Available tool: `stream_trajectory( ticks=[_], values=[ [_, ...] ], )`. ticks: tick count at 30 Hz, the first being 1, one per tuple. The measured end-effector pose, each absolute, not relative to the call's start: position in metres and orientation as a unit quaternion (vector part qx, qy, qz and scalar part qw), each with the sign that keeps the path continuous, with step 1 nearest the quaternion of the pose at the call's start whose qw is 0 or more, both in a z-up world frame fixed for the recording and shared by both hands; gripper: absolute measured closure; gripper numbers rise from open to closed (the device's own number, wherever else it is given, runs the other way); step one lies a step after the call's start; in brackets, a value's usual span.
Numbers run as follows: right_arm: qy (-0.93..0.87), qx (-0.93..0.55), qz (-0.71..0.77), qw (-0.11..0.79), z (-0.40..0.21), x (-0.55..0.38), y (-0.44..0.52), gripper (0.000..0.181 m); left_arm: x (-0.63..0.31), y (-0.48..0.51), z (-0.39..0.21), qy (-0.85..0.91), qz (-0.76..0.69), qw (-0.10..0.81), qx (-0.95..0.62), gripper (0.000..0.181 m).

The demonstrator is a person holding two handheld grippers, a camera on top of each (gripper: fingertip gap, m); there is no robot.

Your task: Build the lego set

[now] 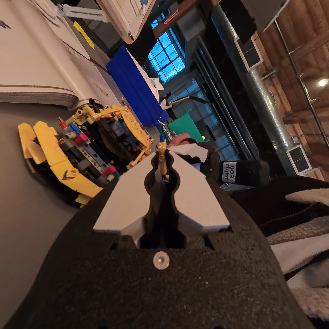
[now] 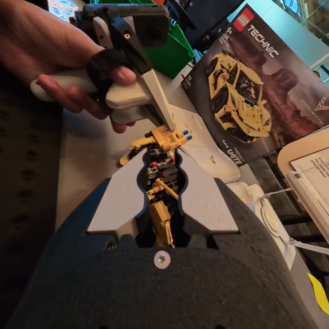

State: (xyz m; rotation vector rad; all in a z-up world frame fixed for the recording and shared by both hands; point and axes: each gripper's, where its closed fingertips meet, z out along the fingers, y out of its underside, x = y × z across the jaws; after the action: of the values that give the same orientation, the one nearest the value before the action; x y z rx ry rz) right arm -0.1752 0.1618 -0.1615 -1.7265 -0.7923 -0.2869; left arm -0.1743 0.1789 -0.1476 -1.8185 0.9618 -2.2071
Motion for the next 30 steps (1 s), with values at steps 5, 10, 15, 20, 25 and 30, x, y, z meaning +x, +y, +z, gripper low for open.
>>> stream_trajectory(
  ticks=[5,10,15,20,25,30],
  values=[
    [-0.343,-0.724,-0.133,0.583,-0.157,-0.176,0.16,0.169,-0.174,0.176,-0.149,0.319,-0.731,0.05,-0.601,0.174],
    [-0.348,-0.727,-0.129,0.578,-0.159,-0.177,0.159,0.173,-0.173,0.174,-0.152,0.325,-0.725,0.045,-0.606,0.174],
    [-0.345,-0.738,-0.097,0.572,-0.158,-0.176,0.156,0.173,-0.174,0.169,-0.15,0.323,-0.737,0.02,-0.593,0.174],
    [-0.33,-0.753,-0.025,0.568,-0.154,-0.176,0.15,0.173,-0.175,0.165,-0.143,0.34,-0.744,0.037,-0.574,0.16],
    [-0.263,-0.779,0.144,0.551,-0.146,-0.165,0.139,0.173,-0.176,0.188,-0.14,0.321,-0.737,0.108,-0.585,0.147],
    [-0.198,-0.77,0.304,0.525,-0.136,-0.158,0.13,0.173,-0.181,0.2,-0.131,0.309,-0.741,0.153,-0.576,0.147]
  ],
)
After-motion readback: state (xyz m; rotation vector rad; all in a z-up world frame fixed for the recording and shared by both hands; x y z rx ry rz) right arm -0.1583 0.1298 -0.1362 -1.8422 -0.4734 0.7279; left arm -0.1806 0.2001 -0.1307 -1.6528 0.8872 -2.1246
